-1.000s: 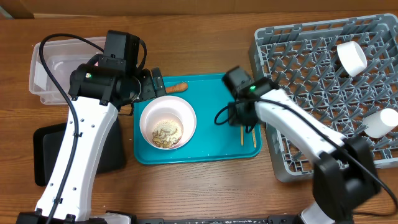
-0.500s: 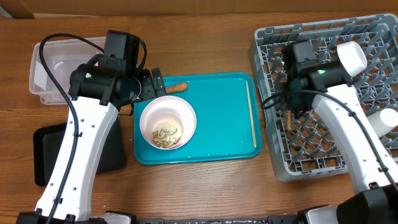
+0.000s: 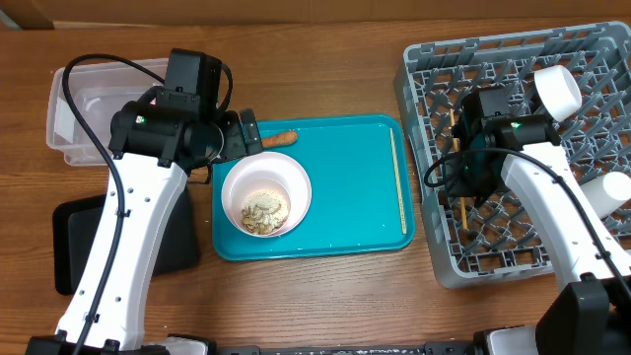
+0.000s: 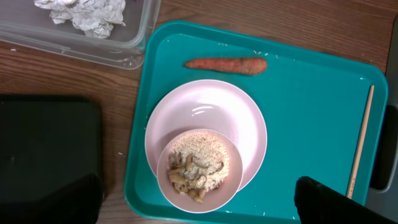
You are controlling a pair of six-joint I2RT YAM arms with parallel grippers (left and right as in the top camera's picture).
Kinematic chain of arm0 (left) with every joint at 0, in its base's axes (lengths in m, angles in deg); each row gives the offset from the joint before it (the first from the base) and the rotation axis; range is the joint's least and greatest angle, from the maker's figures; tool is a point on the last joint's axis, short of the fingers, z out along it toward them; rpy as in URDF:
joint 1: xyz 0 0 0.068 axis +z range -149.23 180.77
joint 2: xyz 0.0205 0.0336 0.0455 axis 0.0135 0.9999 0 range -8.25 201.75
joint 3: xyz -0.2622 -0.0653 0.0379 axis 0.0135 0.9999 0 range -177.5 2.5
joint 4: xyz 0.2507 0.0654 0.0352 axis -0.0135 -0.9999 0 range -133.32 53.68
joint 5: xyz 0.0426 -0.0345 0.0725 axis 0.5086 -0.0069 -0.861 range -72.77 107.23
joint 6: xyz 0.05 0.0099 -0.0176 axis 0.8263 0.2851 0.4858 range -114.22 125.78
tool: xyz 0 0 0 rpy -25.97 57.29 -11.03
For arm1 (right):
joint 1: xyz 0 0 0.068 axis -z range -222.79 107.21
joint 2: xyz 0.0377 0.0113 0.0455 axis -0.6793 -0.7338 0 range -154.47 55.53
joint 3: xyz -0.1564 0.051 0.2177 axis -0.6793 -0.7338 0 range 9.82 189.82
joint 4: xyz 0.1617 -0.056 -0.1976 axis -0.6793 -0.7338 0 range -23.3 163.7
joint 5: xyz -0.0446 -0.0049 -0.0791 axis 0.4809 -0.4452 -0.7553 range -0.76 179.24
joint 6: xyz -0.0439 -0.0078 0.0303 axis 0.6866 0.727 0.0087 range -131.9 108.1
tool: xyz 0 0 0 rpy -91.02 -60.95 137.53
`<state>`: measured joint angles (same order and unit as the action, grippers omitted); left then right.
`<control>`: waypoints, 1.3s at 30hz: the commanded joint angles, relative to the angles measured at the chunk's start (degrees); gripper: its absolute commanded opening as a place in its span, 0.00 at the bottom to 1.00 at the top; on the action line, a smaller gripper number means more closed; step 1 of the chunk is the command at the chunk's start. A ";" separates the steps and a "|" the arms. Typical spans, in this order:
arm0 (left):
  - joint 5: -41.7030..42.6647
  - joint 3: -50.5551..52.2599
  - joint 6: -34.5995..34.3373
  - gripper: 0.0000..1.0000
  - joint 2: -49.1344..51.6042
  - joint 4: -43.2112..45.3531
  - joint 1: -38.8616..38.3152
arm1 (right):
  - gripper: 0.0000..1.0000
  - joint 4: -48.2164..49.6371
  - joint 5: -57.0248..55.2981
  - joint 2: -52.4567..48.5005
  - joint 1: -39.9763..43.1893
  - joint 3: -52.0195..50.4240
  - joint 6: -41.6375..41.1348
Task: Sort waste into correct bins and load items into the dishwasher
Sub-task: 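Carry the chopsticks right and drop them into the dish rack, then return the right gripper to the remaining chopstick on the tray and grasp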
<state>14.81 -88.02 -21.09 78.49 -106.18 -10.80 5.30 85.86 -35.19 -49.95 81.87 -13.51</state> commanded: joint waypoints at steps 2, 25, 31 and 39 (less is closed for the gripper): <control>-0.55 -0.48 -0.17 1.00 -0.17 -0.07 -0.02 | 0.04 0.33 1.73 0.11 0.04 -0.17 1.05; -0.52 -0.48 -0.17 1.00 -0.17 -0.17 -0.02 | 0.51 1.77 11.04 0.13 -1.36 3.21 -1.25; -0.52 -0.50 -0.20 1.00 -0.17 -0.17 -0.02 | 0.52 8.22 10.12 0.11 -8.72 2.93 -3.37; -0.50 -0.48 -0.24 1.00 -0.17 -0.52 -0.02 | 0.61 13.88 -1.73 -4.11 -17.66 0.26 -8.50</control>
<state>14.81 -88.02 -21.07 78.49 -106.64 -10.80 18.74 88.33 -36.23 -67.02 83.29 -19.15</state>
